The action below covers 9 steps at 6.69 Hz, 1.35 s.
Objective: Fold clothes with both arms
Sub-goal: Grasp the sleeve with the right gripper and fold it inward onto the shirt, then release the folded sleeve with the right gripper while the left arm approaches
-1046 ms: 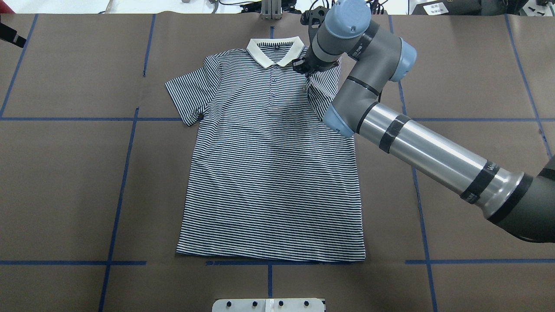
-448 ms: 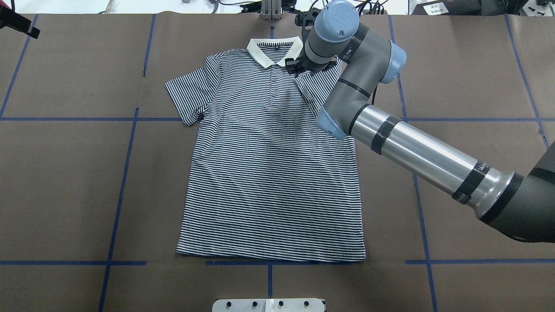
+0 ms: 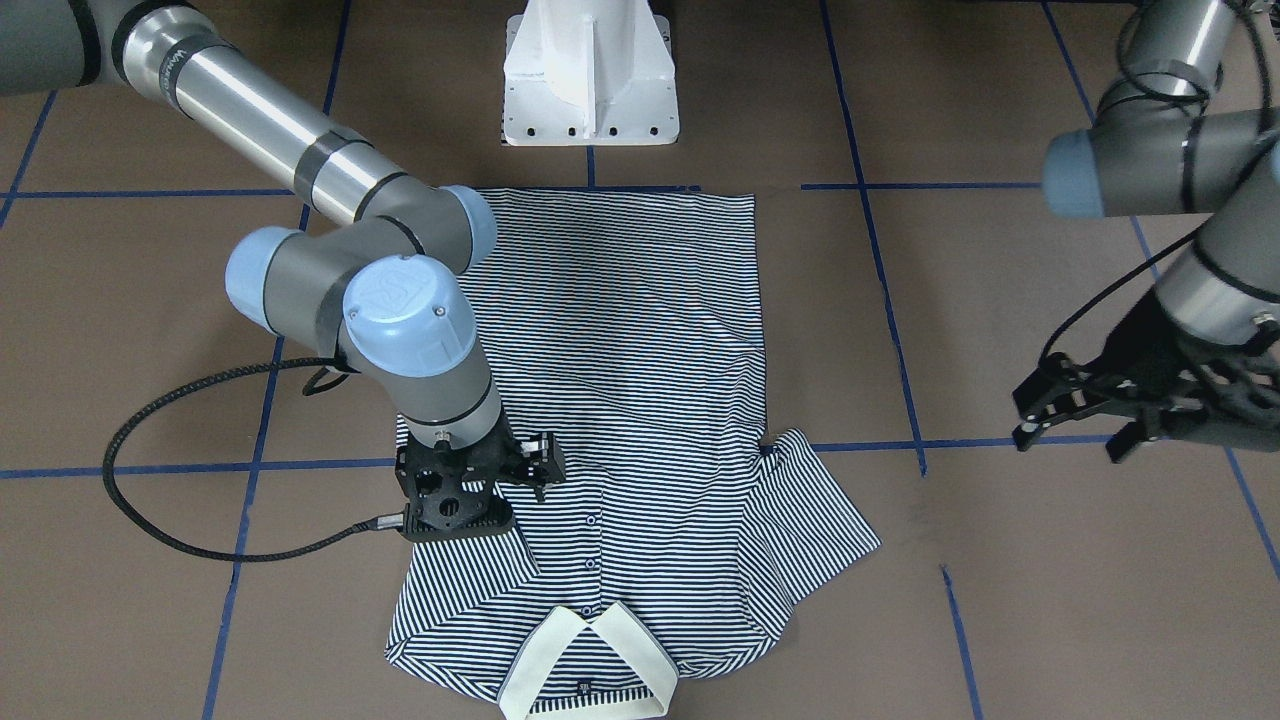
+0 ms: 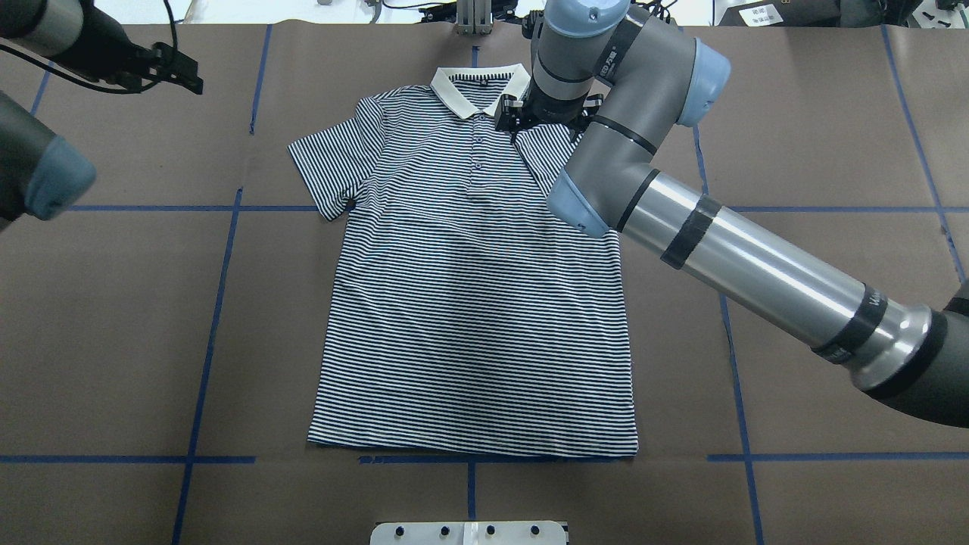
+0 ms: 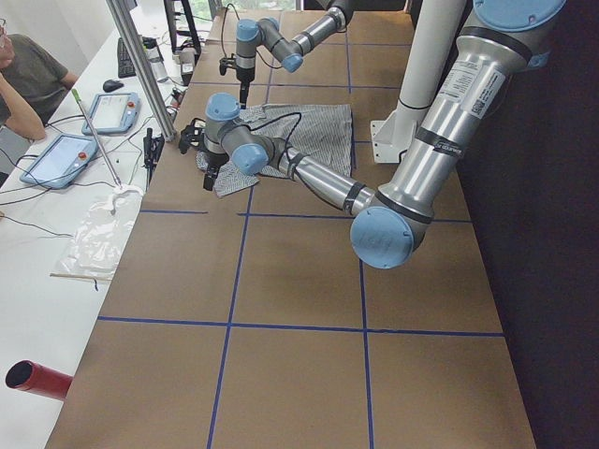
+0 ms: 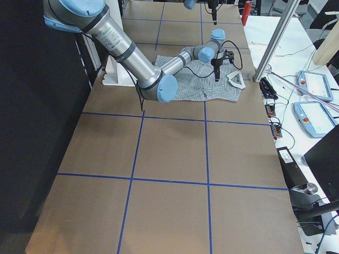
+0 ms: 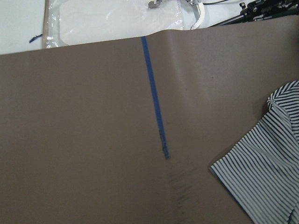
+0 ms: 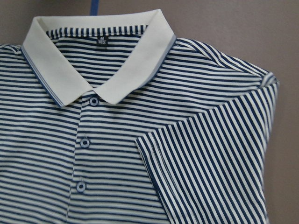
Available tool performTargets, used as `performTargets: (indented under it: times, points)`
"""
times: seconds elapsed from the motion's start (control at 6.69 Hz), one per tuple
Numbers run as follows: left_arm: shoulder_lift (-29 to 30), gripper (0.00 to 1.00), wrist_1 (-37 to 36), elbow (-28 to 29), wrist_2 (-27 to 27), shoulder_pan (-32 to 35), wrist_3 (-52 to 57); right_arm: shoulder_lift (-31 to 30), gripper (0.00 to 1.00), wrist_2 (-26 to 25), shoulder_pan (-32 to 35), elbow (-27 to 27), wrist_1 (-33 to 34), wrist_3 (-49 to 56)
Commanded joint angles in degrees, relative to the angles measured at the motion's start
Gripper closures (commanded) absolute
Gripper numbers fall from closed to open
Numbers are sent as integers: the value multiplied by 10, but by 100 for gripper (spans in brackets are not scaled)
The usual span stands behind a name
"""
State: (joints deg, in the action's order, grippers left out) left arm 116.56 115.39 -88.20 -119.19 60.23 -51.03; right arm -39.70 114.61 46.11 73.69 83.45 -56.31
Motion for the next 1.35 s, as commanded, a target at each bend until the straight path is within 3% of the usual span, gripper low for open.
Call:
performTargets:
  times: [0.0, 0.3, 0.6, 0.9, 1.2]
  points:
    - [58, 0, 30, 76, 111, -85, -148, -127, 0, 60, 32, 167, 56, 10]
    - [96, 0, 31, 156, 179, -107, -159, -149, 0, 58, 32, 192, 48, 9]
    - [128, 0, 60, 228, 229, -133, -161, -168, 0, 60, 34, 194, -23, -1]
    - [144, 0, 107, 278, 230, -138, -162, -168, 0, 60, 33, 194, -17, -2]
    - [145, 4, 113, 284, 230, -140, -159, -166, 0, 60, 33, 194, -10, -2]
